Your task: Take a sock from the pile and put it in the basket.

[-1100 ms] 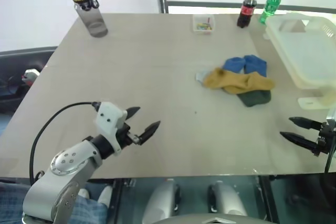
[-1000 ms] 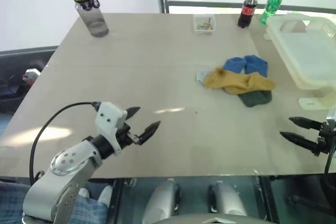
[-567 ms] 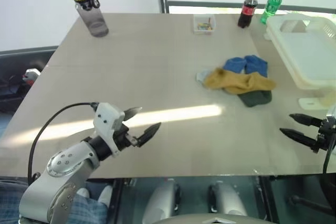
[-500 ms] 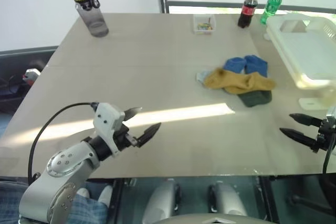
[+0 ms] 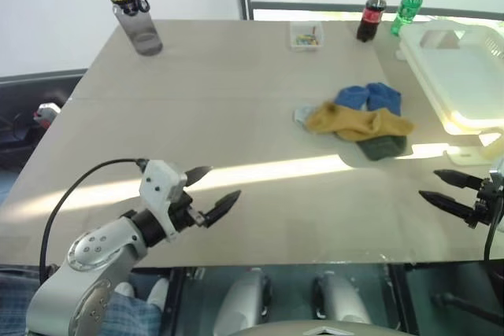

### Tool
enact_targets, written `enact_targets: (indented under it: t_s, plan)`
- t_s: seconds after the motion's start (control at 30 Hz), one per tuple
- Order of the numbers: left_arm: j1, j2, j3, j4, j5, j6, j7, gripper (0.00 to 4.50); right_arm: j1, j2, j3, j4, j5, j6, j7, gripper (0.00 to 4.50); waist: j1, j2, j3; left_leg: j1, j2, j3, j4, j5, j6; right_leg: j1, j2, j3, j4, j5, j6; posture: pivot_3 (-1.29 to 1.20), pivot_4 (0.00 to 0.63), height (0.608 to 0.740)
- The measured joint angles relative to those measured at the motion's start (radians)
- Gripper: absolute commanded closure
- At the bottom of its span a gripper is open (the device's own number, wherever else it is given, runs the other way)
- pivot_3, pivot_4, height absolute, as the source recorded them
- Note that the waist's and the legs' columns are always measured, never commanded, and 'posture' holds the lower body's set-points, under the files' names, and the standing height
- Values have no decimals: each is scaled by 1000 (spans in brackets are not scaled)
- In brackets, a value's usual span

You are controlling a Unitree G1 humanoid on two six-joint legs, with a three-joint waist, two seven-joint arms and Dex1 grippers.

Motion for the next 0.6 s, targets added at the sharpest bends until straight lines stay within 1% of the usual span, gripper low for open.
enact_targets:
  t_s: [0.13,0.23,0.4,0.43,0.6]
  plan:
    - [-5,2,2,0,-24,0,-21,0,-66,11,49,-3,-25,5,-57,897,0,0,0,0,0,0,0,0,0,0,0,0,0,0,0,0,150,740]
    - [-17,23,7,-1,-47,0,-49,0,-141,52,99,-10,-37,38,-127,897,-1,0,0,0,0,0,0,0,-1,-1,0,0,0,0,0,0,150,740]
    - [-36,62,13,-5,-80,-1,-93,0,-314,131,174,-7,-49,98,-254,897,-2,0,0,-1,0,0,0,2,-3,-2,0,0,0,0,0,0,150,740]
    - [-46,73,18,-5,-94,1,-96,0,-371,156,196,19,-66,105,-291,897,-2,0,0,-1,0,0,-1,2,-4,-2,0,0,0,0,0,0,150,740]
    - [-50,107,48,-7,-149,9,-126,0,-468,215,236,133,-121,109,-384,897,0,0,0,-2,-1,0,-2,3,-4,-3,0,0,-1,0,0,0,150,740]
